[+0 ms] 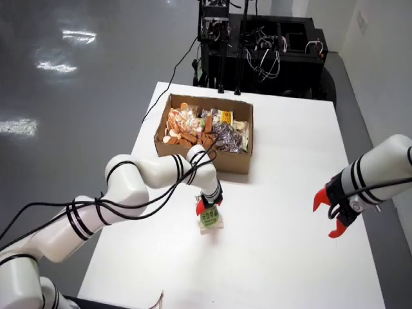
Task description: Grasp a snack and put it in the bin.
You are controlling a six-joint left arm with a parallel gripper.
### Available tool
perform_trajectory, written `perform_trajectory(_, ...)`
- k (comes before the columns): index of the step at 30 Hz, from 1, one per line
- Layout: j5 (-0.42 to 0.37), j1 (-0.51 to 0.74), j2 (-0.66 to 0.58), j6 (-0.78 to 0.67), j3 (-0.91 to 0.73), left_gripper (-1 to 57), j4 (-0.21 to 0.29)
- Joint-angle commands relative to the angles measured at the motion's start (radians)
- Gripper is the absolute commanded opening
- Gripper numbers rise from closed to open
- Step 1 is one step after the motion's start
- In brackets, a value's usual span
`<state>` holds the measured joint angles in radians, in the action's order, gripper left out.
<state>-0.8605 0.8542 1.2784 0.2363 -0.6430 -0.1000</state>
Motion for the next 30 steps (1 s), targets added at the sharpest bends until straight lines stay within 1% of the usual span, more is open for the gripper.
perform_trajectory(1,0.011,0.001,0.013,0.003,0.002,54.5,0.001)
perform_trajectory(4,0.022,-0.001,0.021,0.004,0.002,52.4,0.002)
perform_trajectory(9,0.043,-0.004,0.026,0.002,0.001,45.6,0.006)
perform_trajectory(17,0.044,-0.002,0.029,-0.031,0.002,30.9,0.001)
perform_trajectory(23,0.028,0.003,0.03,-0.085,0.002,20.0,-0.02)
perform_trajectory(26,0.015,0.01,0.031,-0.106,0.003,16.3,-0.033)
perform_trajectory(30,-0.002,0.019,0.031,-0.129,0.008,13.4,-0.042)
